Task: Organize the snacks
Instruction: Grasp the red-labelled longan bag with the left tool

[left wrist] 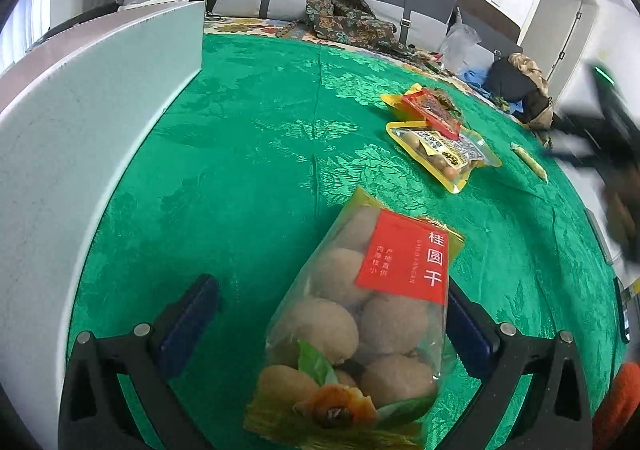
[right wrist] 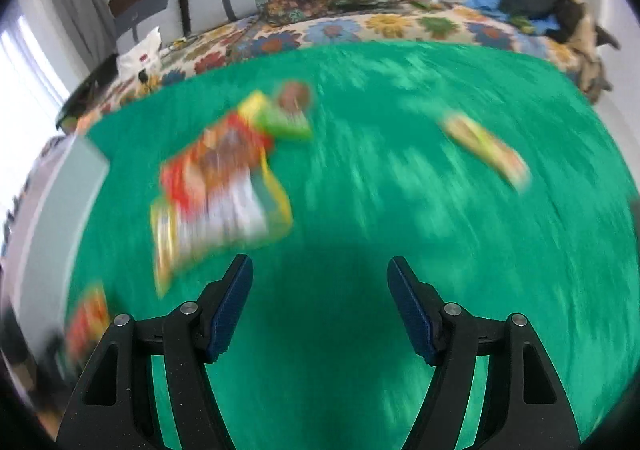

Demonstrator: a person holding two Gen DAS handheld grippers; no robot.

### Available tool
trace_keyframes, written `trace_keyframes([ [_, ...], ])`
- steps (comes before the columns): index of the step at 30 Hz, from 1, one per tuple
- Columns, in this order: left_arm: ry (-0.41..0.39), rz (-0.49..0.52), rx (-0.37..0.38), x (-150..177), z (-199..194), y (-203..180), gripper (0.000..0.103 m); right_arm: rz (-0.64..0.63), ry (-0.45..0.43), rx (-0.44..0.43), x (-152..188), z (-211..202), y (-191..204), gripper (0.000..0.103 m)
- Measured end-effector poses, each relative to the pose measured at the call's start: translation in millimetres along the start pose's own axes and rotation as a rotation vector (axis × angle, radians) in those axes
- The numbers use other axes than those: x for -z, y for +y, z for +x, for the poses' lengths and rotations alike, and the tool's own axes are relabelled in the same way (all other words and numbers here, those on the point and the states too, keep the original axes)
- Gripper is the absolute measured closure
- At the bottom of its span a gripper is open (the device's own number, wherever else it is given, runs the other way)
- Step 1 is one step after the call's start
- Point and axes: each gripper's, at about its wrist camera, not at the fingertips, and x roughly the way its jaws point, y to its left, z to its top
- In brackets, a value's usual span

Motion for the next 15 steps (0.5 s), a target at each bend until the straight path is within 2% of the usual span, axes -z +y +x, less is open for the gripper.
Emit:
trace_keyframes([
  [3,-0.002,-0.002,0.002,0,0,-1,0.0,0.062,0.044,0.002,-71,51,2,0.03],
  [6,-0.002,-0.001,0.002,0,0,-1,0.0,0.143,0.086,-0.027,-110,92,1,0.033],
  [9,-0.002,-0.001,0.004,0,0,-1,0.0,0.195,0.156,-0.028,-128,132,6,0.035],
  [10,-0.002,-0.001,0.006,0,0,-1,0.0,0.196,0.178,-0.022,-128,142,9,0.041],
  [12,-0.002,0.0,0.007,0,0,-1,0.0,0.166,0.172,0.009,-131,147,16,0.045],
  [13,-0.001,0.0,0.007,0,0,-1,0.0,0.137,0.181,0.026,-131,147,21,0.062],
  [14,-0.001,0.0,0.006,0,0,-1,0.0,0.128,0.175,0.036,-131,143,22,0.073],
  [15,-0.001,0.001,0.006,0,0,-1,0.0,0.148,0.155,-0.01,-132,136,19,0.094],
])
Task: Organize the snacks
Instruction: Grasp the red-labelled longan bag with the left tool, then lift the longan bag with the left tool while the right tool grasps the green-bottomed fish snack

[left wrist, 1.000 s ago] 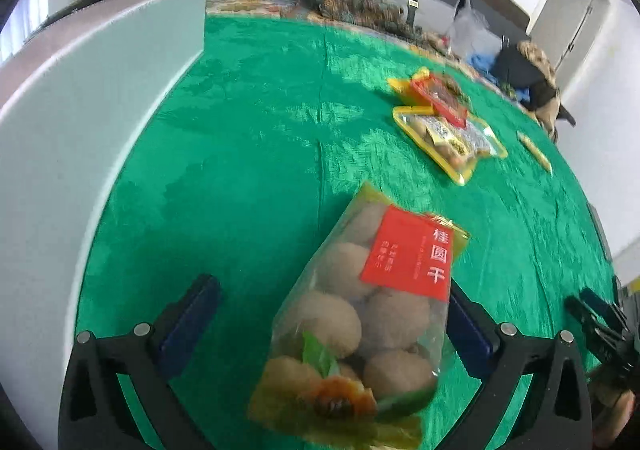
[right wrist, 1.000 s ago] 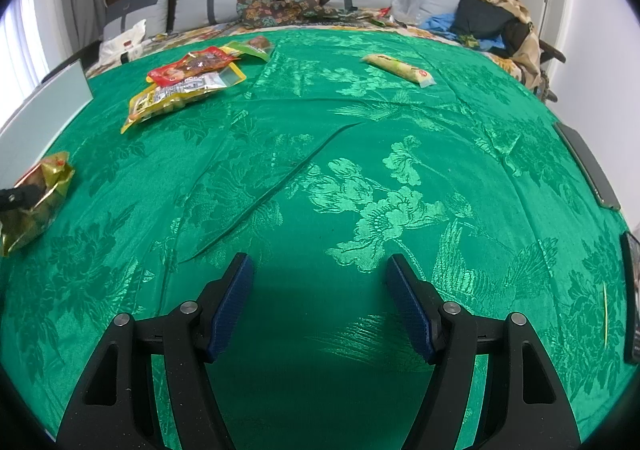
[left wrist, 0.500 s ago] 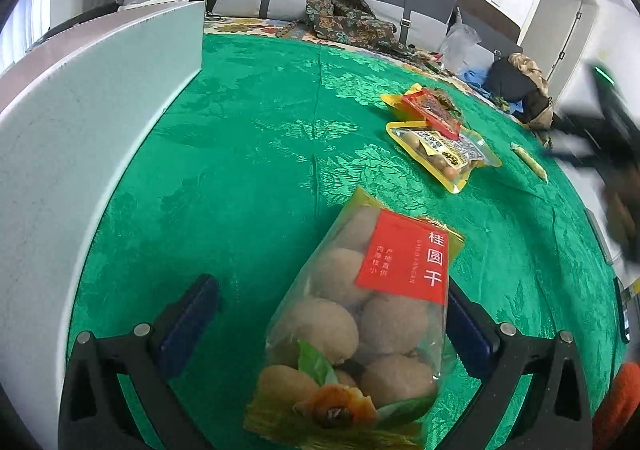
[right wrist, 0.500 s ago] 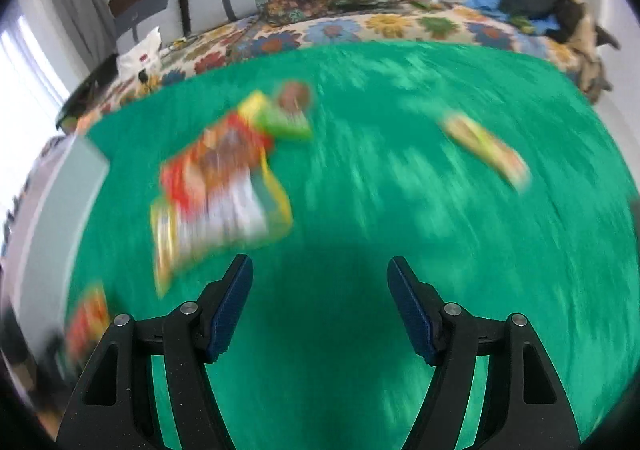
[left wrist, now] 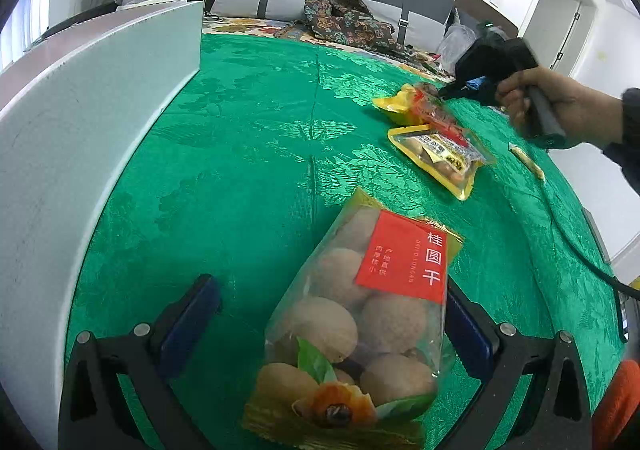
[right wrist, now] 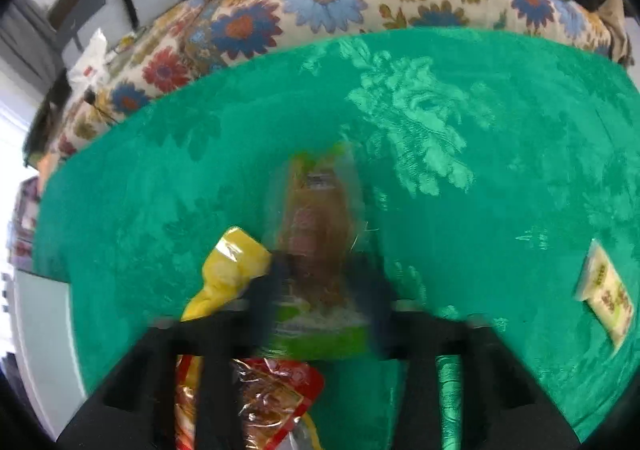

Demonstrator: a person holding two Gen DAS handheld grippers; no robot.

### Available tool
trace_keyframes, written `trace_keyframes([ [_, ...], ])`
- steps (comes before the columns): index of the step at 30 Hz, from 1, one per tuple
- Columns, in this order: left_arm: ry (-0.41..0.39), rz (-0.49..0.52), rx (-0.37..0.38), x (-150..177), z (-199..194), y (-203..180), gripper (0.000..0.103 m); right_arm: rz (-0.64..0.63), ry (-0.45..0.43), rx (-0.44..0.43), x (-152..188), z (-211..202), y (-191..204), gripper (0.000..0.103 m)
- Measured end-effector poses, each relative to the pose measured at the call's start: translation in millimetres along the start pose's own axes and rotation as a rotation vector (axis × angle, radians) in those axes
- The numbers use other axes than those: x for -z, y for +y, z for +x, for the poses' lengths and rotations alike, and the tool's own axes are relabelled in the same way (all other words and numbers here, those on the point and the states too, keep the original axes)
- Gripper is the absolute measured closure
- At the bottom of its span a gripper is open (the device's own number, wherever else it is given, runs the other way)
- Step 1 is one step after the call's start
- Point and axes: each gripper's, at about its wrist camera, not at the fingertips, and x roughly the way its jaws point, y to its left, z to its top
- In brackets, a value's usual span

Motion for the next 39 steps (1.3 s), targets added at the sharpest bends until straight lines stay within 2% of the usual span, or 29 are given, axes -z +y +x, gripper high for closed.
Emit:
trace_keyframes([
  [1,0.001,0.001,-0.001,0,0,0,0.0,0.021,-0.016,-0.056,1,-11,-4,0.101],
  [4,0.003,0.004,-0.006,0,1,-1,0.0,0.006,-0.019,-0.068,8,-40,-14,0.101],
  [8,0.004,0.007,-0.01,-1,1,-3,0.0,-0.066,0.002,-0.036,31,-80,-20,0.1],
  [10,0.005,0.007,-0.01,-1,2,-3,0.0,-0.084,0.01,-0.011,36,-89,-21,0.09],
  [11,0.005,0.007,-0.01,-1,2,-3,0.0,-0.09,0.006,0.001,38,-94,-22,0.08],
  [12,0.005,0.007,-0.01,-1,2,-3,0.0,-0.094,-0.007,0.009,37,-97,-22,0.051],
  [13,0.005,0.007,-0.01,-1,2,-3,0.0,-0.098,-0.029,0.017,35,-98,-20,0.043],
  [15,0.005,0.007,-0.01,-1,2,-3,0.0,-0.105,-0.075,0.035,28,-94,-14,0.043],
  [19,0.005,0.007,-0.01,-1,2,-3,0.0,-0.064,-0.095,0.043,5,-62,-2,0.043],
  [24,0.005,0.007,-0.01,-1,2,-3,0.0,-0.08,-0.065,0.158,-21,1,16,0.044],
  [27,0.005,0.007,-0.01,-1,2,-2,0.0,-0.11,-0.018,0.194,-26,30,23,0.038],
  [28,0.005,0.006,-0.01,-1,2,-2,0.0,-0.142,-0.025,0.2,-25,31,27,0.051],
  [29,0.005,0.006,-0.01,-1,2,-2,0.0,-0.19,-0.025,0.225,-23,30,33,0.053],
  [30,0.004,0.006,-0.01,-1,2,-2,0.0,-0.211,-0.027,0.228,-22,27,34,0.062],
  [33,0.005,0.007,-0.011,-1,2,-2,0.0,-0.147,-0.023,0.133,-22,2,21,0.073],
  [35,0.005,0.007,-0.012,-2,2,-1,0.0,-0.143,-0.046,0.098,-17,-24,14,0.074],
  [39,0.005,0.007,-0.011,-2,2,-1,0.0,-0.172,-0.018,0.029,13,-80,1,0.074],
])
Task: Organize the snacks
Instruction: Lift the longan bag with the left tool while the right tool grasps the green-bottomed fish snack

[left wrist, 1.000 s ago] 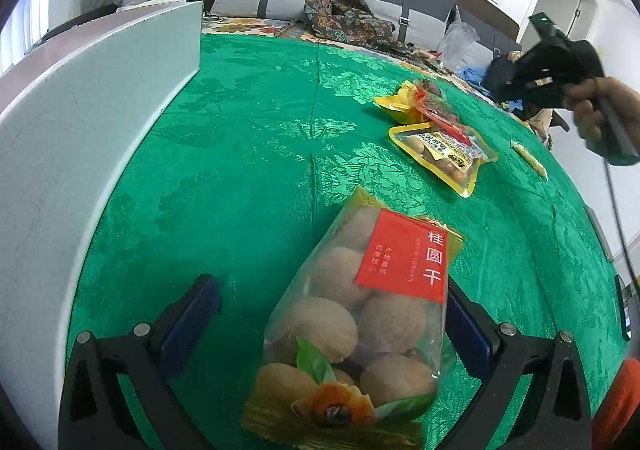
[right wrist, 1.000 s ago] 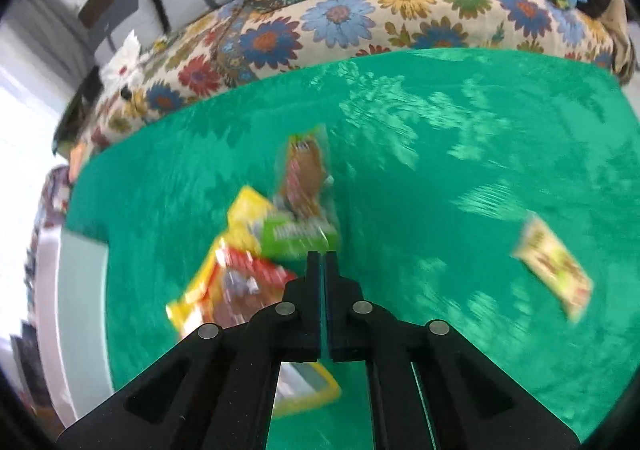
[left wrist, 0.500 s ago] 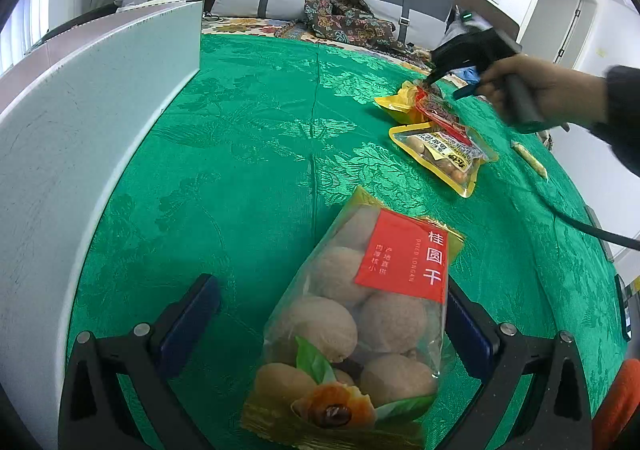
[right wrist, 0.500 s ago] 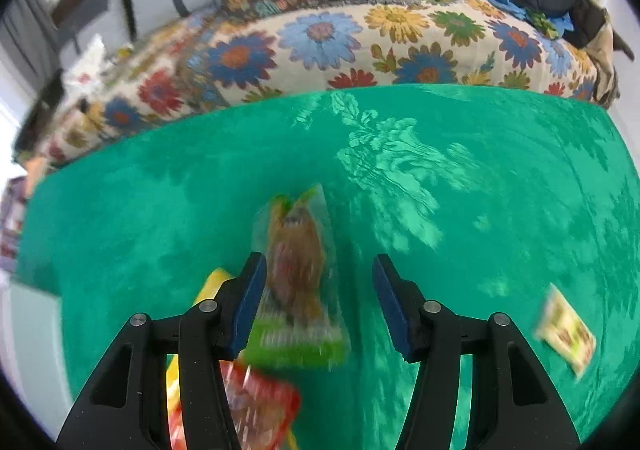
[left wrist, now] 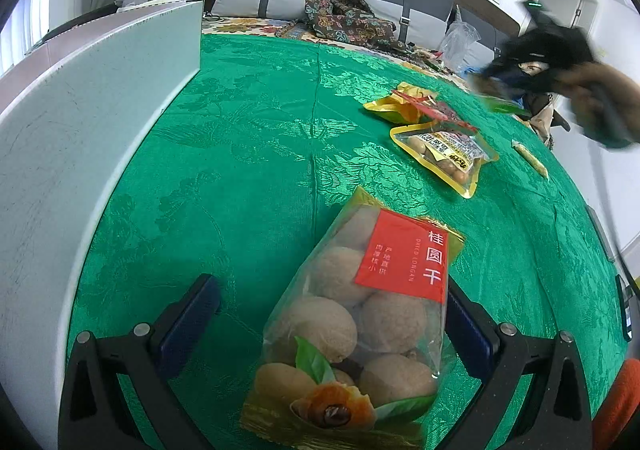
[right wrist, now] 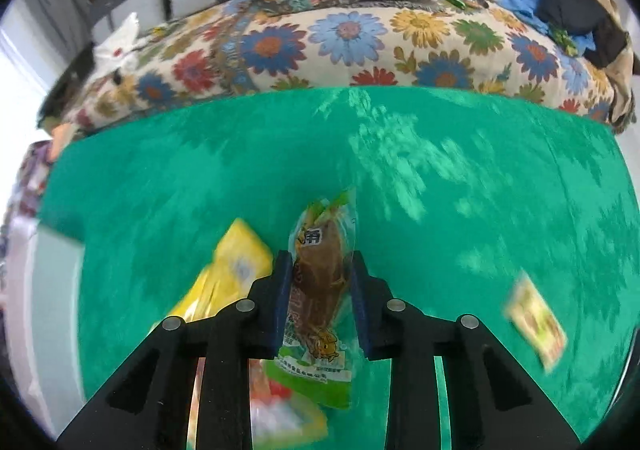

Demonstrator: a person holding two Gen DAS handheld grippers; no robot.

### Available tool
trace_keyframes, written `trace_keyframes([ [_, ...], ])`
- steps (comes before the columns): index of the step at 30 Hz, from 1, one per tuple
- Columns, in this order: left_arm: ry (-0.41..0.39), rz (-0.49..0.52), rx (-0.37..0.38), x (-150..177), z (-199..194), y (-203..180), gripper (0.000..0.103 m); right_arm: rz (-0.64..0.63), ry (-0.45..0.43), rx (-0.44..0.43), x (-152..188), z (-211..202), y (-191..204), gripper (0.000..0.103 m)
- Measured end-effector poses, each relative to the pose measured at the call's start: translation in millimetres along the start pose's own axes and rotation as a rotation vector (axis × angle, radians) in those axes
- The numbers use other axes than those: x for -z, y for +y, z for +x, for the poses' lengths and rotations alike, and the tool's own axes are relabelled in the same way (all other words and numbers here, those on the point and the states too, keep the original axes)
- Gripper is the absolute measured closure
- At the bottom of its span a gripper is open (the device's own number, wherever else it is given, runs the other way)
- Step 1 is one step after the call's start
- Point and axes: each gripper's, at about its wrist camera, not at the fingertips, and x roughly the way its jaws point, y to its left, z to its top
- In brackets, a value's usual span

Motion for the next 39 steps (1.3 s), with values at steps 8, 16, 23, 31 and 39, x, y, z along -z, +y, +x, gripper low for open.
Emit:
trace_keyframes([
  [8,0.044,0.005,-0.001,0,-2,-3,0.0,-0.009,0.146,-0.17,135,-73,-20,0.074],
  [16,0.138,0.103,0.015,1,-24,-23,0.0,0.17,0.006,-0.116,274,-55,-57,0.044],
  [23,0.127,0.198,0.008,-10,-38,-34,0.0,0.203,-0.061,-0.048,284,-75,-35,0.034],
  [31,0.273,0.309,-0.059,-7,17,-45,0.023,-0.019,-0.033,0.202,294,-35,15,0.025],
  [39,0.17,0.183,0.022,4,-26,-44,0.03,0.151,-0.085,0.012,306,-60,-19,0.042],
])
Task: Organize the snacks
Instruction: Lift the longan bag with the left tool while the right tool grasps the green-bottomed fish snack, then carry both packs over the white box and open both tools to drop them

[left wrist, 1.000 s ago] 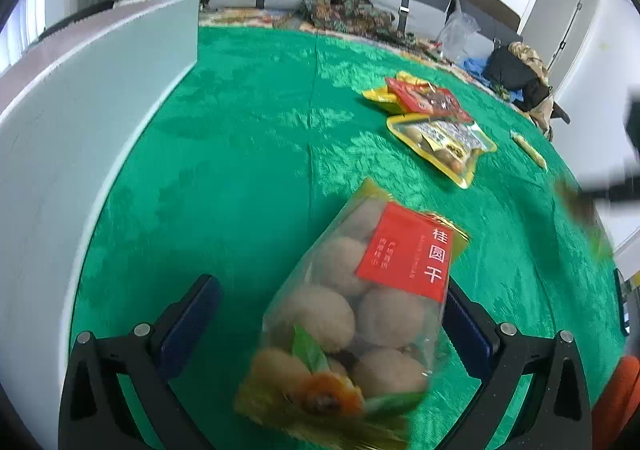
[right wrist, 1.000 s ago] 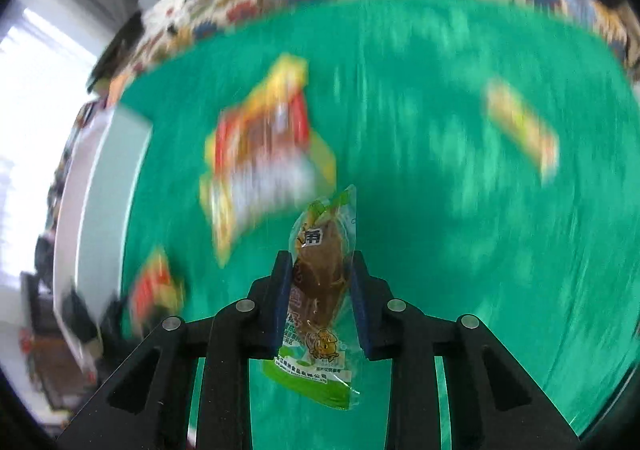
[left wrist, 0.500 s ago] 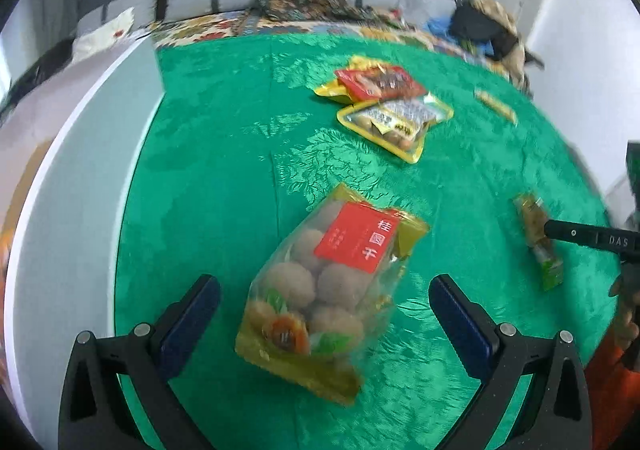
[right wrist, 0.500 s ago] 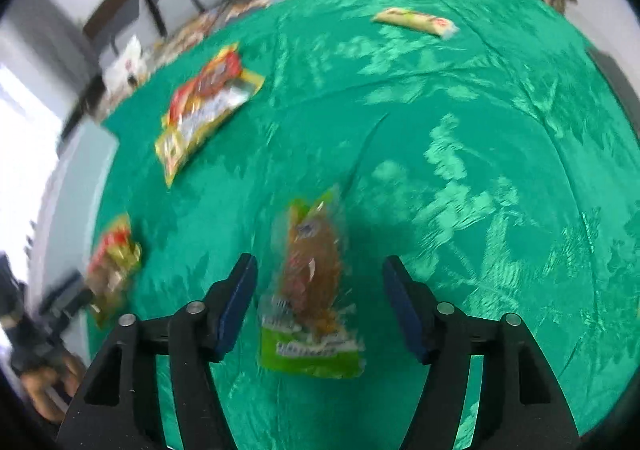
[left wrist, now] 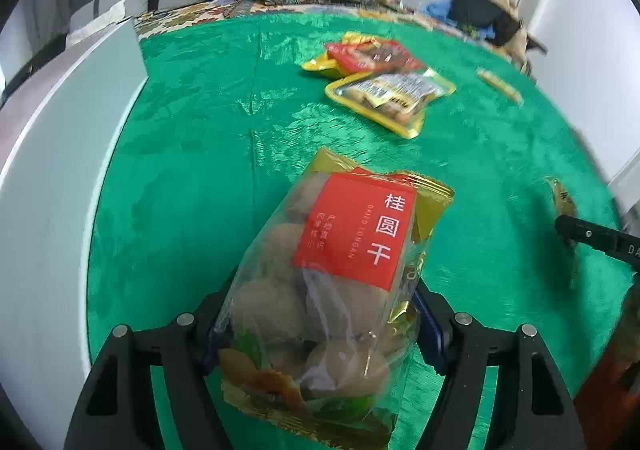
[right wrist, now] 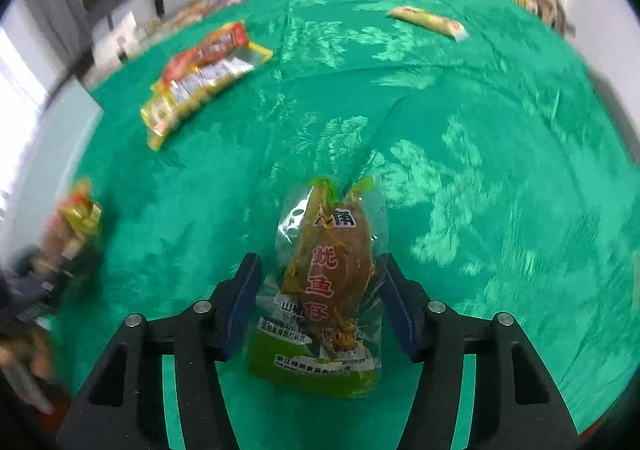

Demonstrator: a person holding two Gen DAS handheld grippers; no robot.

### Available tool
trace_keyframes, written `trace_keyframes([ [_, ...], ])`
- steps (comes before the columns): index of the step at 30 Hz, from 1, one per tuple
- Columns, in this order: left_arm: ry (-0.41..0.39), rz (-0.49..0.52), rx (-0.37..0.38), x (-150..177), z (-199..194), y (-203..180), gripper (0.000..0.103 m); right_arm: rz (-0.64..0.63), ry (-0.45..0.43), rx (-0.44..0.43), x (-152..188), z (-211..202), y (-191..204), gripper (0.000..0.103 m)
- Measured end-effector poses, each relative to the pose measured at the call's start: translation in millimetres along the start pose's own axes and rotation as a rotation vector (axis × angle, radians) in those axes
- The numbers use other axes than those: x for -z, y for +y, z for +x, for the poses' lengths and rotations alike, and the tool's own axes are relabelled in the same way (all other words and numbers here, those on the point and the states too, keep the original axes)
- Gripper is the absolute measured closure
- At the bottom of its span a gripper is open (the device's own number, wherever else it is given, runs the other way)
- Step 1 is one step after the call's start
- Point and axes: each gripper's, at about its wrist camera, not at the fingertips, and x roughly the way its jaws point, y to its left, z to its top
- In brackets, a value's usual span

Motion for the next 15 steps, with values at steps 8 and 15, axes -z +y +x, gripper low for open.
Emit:
trace_keyframes([
  [8,-0.111,-0.154,0.074,7,-106,33,0.029,-0.027,-0.008,-0.206,-3,-35,57,0.042],
  [15,-0.221,-0.29,-0.21,24,-211,151,0.028,-0.356,-0.052,-0.529,-19,-89,256,0.041],
])
